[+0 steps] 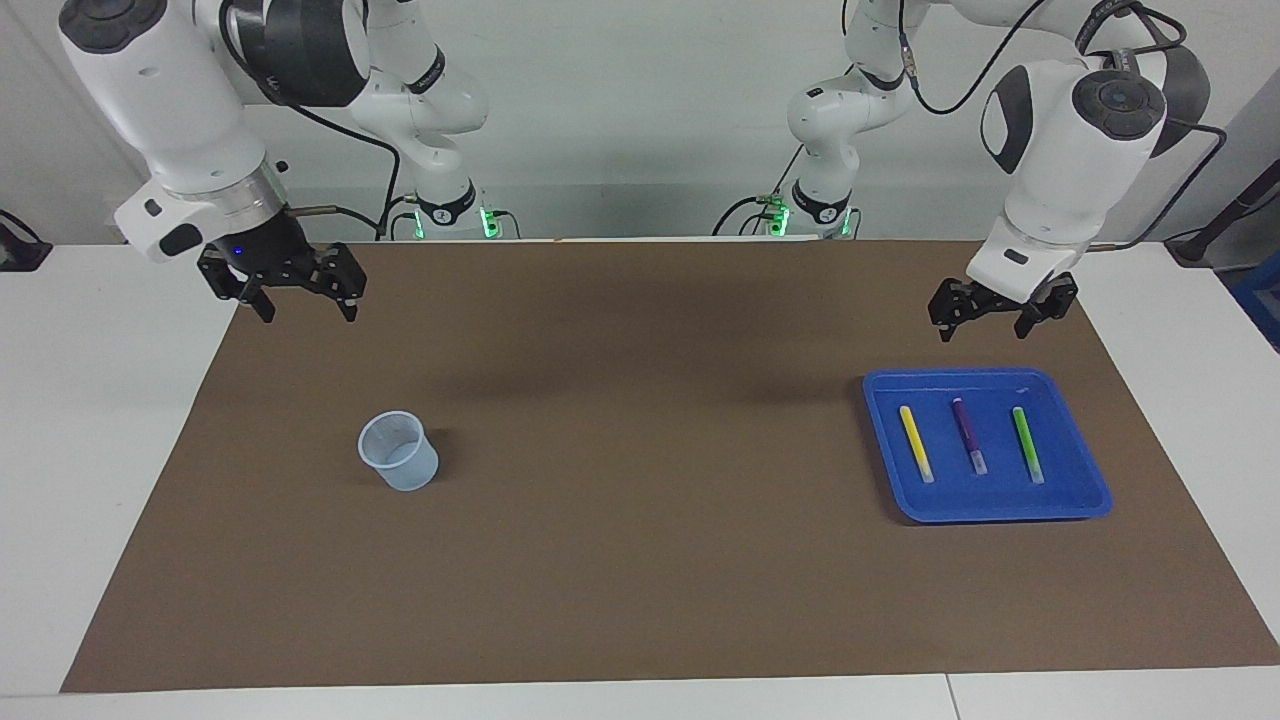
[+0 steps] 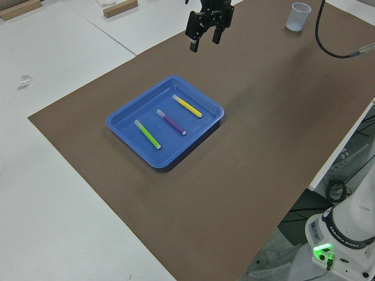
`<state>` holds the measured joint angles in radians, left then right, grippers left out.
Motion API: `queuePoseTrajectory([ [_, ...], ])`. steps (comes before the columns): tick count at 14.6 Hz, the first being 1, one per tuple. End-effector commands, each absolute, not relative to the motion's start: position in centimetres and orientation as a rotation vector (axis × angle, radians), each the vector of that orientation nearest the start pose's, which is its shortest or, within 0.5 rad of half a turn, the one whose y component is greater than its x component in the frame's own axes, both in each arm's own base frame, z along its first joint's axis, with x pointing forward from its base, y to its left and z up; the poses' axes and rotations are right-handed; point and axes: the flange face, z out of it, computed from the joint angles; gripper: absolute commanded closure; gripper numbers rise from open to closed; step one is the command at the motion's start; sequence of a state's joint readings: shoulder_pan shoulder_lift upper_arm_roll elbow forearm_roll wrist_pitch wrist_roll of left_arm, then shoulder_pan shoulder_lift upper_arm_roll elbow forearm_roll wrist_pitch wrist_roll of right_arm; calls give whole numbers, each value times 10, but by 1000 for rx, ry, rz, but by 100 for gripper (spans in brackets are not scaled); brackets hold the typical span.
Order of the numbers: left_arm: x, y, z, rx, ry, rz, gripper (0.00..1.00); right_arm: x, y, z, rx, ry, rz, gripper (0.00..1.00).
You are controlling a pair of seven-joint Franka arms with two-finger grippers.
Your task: Right arm passes pens to left for tray arrangement
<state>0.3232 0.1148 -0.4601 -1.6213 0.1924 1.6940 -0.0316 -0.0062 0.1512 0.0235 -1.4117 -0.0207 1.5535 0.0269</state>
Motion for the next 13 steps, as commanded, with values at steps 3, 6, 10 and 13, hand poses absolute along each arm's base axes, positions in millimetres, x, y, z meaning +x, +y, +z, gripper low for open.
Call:
queuePoseTrajectory([
  [3,577,-44,572,-2957,175,0,0,592,4,613,-3144,15,17,0],
  [6,575,-79,578,-2945,257,-44,0,592,4,613,-3144,12,17,0],
  [10,570,-79,585,-2939,244,-57,0,592,4,613,-3144,12,17,0],
  [13,564,-89,590,-2932,262,-69,0,592,4,612,-3144,12,19,0],
])
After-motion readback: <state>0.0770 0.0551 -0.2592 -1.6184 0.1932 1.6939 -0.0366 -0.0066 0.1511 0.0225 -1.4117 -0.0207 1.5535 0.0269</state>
